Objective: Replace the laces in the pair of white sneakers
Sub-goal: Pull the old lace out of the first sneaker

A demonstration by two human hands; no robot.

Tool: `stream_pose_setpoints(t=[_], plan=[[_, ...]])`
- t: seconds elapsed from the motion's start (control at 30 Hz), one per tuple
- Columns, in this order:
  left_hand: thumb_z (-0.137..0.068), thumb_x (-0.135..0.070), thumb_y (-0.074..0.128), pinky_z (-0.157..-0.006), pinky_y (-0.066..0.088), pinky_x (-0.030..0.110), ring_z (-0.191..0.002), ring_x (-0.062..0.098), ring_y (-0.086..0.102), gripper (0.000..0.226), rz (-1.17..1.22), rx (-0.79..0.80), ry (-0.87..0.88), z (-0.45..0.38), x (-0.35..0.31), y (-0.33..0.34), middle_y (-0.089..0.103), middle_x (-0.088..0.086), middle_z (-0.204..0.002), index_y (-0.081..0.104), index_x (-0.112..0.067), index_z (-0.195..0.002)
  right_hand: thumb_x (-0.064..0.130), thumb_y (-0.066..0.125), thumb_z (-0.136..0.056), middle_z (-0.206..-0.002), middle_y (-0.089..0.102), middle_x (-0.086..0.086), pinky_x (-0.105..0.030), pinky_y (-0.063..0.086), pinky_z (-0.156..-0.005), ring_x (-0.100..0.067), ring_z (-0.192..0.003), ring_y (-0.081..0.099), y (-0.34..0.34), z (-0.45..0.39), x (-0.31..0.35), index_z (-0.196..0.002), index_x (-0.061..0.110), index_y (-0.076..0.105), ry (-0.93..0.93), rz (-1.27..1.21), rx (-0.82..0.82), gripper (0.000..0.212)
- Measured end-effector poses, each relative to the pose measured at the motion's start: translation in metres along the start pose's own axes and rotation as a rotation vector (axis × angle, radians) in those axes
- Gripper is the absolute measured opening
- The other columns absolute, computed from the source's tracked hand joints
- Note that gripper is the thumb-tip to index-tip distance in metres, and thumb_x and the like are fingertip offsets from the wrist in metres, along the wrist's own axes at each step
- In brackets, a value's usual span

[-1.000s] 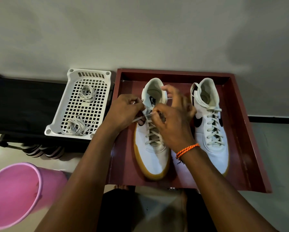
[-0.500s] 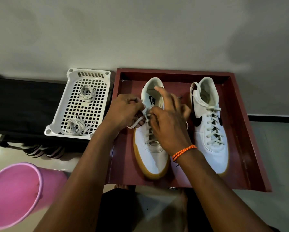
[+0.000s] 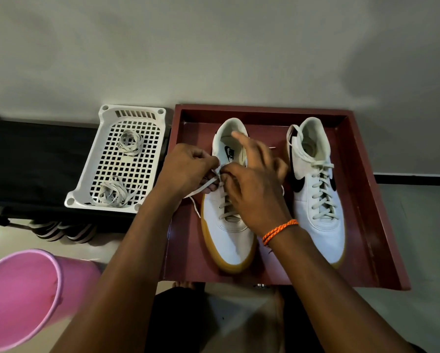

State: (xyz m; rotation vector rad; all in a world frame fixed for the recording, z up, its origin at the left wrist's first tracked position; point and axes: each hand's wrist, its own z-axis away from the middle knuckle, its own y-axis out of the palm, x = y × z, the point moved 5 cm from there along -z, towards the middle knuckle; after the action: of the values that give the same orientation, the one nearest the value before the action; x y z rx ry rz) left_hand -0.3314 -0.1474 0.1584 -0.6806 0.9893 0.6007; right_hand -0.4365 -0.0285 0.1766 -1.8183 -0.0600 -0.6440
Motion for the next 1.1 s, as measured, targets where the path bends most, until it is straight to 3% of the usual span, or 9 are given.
stream_pose_setpoints(t=[0.07,0.23,0.37,0.5,0.63,0.77,0.93,1.0,1.1], plan=[[-0.099,-0.009,0.067,-0.07,0.066,0.047,-0.078,0.048,0.076,0.015,-0.003,0.001,-0.009,0.001,0.0,0.0,0.076,0.024,-0.078,0.075,0.003,-0.093,0.028,0.061,-0.097,-0.165,0.031,0.013,-0.061,0.033,-0.105,-0.019,-0.148,0.03,0.005,0.0,0.0,-0.087,0.03,0.072,0.011,0.033,0.01,0.015],[-0.099,-0.008,0.066,-0.064,0.065,0.04,-0.08,0.05,0.075,0.015,0.009,-0.001,-0.013,0.003,-0.002,0.0,0.076,0.026,-0.078,0.075,0.004,-0.094,0.028,0.066,-0.091,-0.151,0.046,0.013,-0.044,0.031,-0.097,-0.016,-0.129,0.041,-0.009,-0.006,-0.011,-0.075,0.027,0.068,0.03,-0.084,-0.115,0.016],[-0.1,-0.008,0.067,-0.07,0.065,0.046,-0.08,0.05,0.076,0.016,0.008,-0.002,-0.005,0.002,-0.001,-0.001,0.076,0.025,-0.078,0.074,0.006,-0.096,0.026,0.066,-0.087,-0.141,0.052,0.011,-0.046,0.033,-0.099,-0.013,-0.12,0.045,-0.025,-0.008,-0.022,-0.076,0.026,0.071,0.107,-0.187,-0.255,0.012],[-0.099,-0.008,0.067,-0.074,0.065,0.051,-0.079,0.05,0.075,0.016,0.011,0.005,0.011,0.002,0.0,-0.001,0.076,0.025,-0.079,0.075,0.004,-0.094,0.023,0.061,-0.092,-0.159,0.043,0.01,-0.043,0.029,-0.101,-0.018,-0.139,0.04,-0.018,-0.004,-0.005,-0.097,0.033,0.078,-0.031,-0.063,-0.138,0.02],[-0.1,-0.008,0.067,-0.076,0.066,0.052,-0.08,0.049,0.076,0.015,0.01,0.004,0.015,0.002,-0.002,-0.002,0.076,0.024,-0.08,0.076,0.003,-0.094,0.026,0.063,-0.094,-0.165,0.031,0.014,-0.055,0.033,-0.103,-0.02,-0.148,0.031,0.004,-0.001,0.0,-0.09,0.03,0.073,-0.005,0.044,-0.002,0.012],[-0.1,-0.006,0.066,-0.071,0.066,0.047,-0.079,0.05,0.075,0.015,0.005,0.0,0.021,0.003,-0.003,-0.001,0.076,0.025,-0.078,0.076,0.004,-0.094,0.029,0.066,-0.088,-0.153,0.046,0.017,-0.041,0.027,-0.095,-0.016,-0.133,0.041,-0.007,-0.006,-0.011,-0.076,0.029,0.071,0.021,-0.078,-0.107,0.013],[-0.099,-0.007,0.068,-0.063,0.065,0.038,-0.077,0.049,0.075,0.014,0.002,-0.004,0.012,0.001,-0.001,-0.002,0.076,0.026,-0.078,0.075,0.004,-0.094,0.026,0.063,-0.086,-0.138,0.055,0.015,-0.038,0.028,-0.097,-0.012,-0.124,0.047,-0.025,-0.008,-0.022,-0.079,0.029,0.074,0.09,-0.215,-0.259,0.014],[-0.099,-0.006,0.067,-0.061,0.064,0.036,-0.074,0.046,0.075,0.014,0.009,0.003,0.009,0.001,-0.001,-0.002,0.076,0.026,-0.078,0.075,0.005,-0.094,0.027,0.059,-0.089,-0.147,0.052,0.016,-0.037,0.025,-0.098,-0.013,-0.132,0.043,-0.02,-0.007,-0.017,-0.089,0.033,0.079,0.042,-0.175,-0.194,0.02],[-0.099,-0.007,0.068,-0.061,0.064,0.036,-0.073,0.044,0.075,0.014,0.005,0.005,0.024,0.002,-0.002,-0.002,0.076,0.025,-0.078,0.076,0.004,-0.094,0.028,0.061,-0.093,-0.161,0.038,0.014,-0.047,0.031,-0.102,-0.017,-0.144,0.033,-0.002,-0.002,-0.006,-0.094,0.032,0.076,-0.01,-0.021,-0.033,0.016]])
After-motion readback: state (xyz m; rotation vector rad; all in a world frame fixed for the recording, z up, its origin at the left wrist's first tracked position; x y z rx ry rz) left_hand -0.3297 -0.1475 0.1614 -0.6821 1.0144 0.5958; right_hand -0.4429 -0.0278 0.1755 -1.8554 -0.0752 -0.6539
